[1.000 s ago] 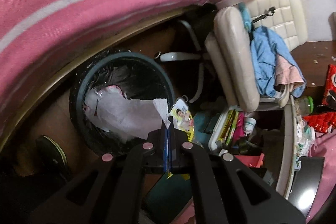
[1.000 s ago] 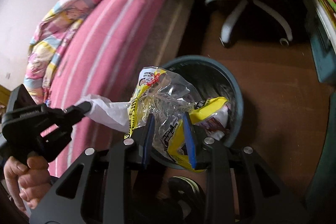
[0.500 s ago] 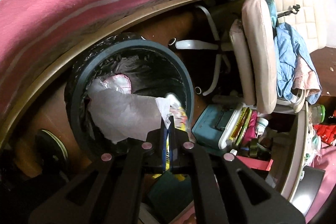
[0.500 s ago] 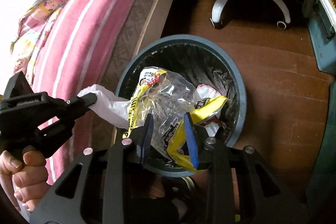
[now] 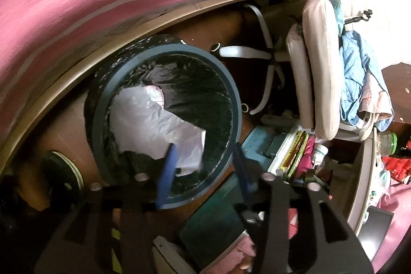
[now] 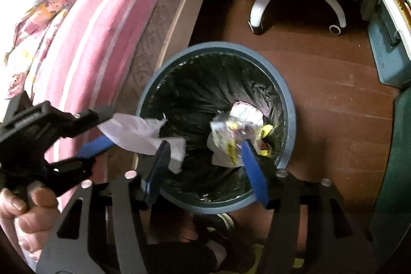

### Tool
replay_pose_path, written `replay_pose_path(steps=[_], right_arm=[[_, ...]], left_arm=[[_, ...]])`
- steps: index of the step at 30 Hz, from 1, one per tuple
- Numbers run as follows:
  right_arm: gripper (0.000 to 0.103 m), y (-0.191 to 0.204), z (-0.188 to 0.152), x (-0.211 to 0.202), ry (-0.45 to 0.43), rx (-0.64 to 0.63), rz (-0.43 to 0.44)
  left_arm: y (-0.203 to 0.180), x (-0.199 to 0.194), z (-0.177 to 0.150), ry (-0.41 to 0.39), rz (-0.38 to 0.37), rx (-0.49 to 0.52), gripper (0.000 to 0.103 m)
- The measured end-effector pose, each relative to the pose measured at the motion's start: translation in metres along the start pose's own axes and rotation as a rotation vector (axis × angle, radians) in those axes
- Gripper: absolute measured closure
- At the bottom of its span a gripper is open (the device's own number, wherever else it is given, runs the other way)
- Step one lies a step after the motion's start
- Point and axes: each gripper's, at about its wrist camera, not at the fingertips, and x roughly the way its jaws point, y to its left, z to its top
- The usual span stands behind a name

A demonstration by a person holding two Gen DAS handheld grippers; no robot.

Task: Collect trash
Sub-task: 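Open both grippers to drop the bag and tissue into the bin, then move both open grippers back to the bed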

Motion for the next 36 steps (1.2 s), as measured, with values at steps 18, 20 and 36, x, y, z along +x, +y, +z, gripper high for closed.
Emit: replay_pose_path(steps=[18, 20, 36], right_arm=[[0.035, 0.049, -0.023, -0.073, -0.097, -0.122, 0.043], [0.035, 0.057, -0.025, -0.081, -0.109, -0.138, 0.064], [0.017, 0.153, -0.051, -0.161, -0.202, -0.389, 0.272]], left_arm=[[0.027, -0.064, -0.038, -0.072, 0.080, 0.035, 0.017], [0.026, -0.077, -0.045, -0.100, 0.070, 0.039, 0.017], [0.037, -0.208, -0.119, -0.470, -0.113, 0.001, 0.015]])
